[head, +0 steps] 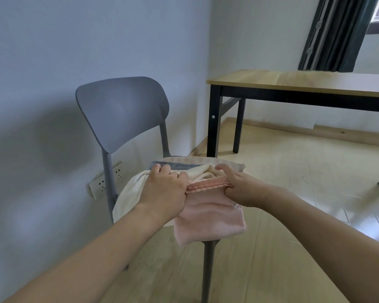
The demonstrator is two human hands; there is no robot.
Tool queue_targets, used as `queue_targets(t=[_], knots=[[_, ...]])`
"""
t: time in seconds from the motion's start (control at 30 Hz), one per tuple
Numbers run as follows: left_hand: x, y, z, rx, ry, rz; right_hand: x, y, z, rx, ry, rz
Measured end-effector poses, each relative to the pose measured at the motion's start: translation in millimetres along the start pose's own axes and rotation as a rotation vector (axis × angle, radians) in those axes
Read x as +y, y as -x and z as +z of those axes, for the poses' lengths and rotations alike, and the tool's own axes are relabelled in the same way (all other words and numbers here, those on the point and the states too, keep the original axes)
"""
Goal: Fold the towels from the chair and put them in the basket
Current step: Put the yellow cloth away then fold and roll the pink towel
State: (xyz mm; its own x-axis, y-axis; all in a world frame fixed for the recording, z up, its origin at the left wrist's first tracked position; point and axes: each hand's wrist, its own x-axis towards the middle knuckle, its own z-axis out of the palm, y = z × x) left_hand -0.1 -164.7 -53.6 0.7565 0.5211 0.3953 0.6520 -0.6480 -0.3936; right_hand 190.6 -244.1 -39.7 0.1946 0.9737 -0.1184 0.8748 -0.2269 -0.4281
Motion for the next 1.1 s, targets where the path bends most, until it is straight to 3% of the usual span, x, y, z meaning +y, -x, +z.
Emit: queue_targets(t=[0.13, 0.23, 0.37, 0.47, 0.53, 0.63, 0.73, 0.8, 0.97, 1.1], knots=[[-8, -14, -7, -0.157, 0.316, -0.139, -8, 3, -11, -0.036, 0.101, -0.043], [-26, -29, -17, -0.195, 0.679, -0.241, -13, 3, -32, 0.078, 0.059, -0.036], [-46, -43, -51, 0.077, 0.807, -0.285, -30, 7, -69, 0.4, 0.012, -0.139], [-51, -37, -62, 0.272, 0.75, -0.155, -37, 13, -78, 0.57, 0.019, -0.248], [-46, -23, -56, 0.264, 0.617, -0.062, -34, 21, -68, 0.542, 0.03, -0.274], [-24, 11, -27, 0.019, 0.493, 0.036, -11, 30, -24, 0.379, 0.049, -0.186], [-3, 45, 10, -0.278, 0.581, 0.116, 19, 36, 35, 0.082, 0.104, -0.042], [5, 60, 27, -0.401, 0.667, 0.111, 31, 40, 59, -0.02, 0.076, -0.009], [2, 57, 32, -0.416, 0.92, -0.03, 33, 39, 53, 0.028, -0.09, 0.018], [-4, 40, 38, -0.385, 1.154, -0.239, 26, 30, 39, 0.073, -0.284, 0.048]])
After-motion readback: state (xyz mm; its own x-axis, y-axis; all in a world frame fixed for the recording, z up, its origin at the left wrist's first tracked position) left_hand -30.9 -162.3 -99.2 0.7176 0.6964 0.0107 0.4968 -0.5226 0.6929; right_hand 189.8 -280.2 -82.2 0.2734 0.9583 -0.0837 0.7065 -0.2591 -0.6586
